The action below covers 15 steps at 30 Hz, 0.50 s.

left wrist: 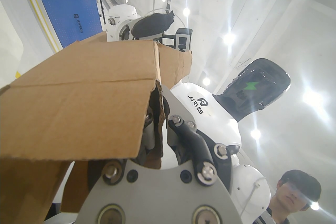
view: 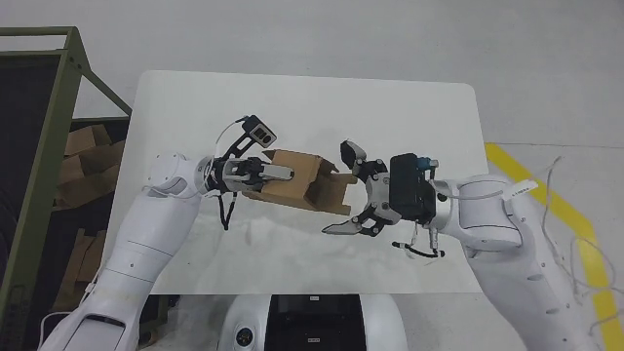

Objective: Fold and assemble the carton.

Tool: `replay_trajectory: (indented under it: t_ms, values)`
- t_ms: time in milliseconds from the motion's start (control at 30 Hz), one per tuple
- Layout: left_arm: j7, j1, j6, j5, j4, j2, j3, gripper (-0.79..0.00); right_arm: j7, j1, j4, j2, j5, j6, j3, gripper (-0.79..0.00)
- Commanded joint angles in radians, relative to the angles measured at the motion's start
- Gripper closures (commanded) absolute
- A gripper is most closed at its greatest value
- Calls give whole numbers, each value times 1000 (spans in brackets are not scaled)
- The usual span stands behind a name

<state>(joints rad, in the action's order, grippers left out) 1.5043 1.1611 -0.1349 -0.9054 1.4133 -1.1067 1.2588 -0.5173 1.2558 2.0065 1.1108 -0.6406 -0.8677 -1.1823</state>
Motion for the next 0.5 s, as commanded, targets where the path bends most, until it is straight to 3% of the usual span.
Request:
replay_trajectory:
  t_ms: [0, 467]
  values:
    - [0, 3, -7, -2, 3, 0, 4, 0, -22, -14, -5, -1, 14, -2, 15, -785]
    - [-9, 11, -18, 18, 19, 5, 19, 0, -95, -68, -28, -11, 67, -13, 78, -785]
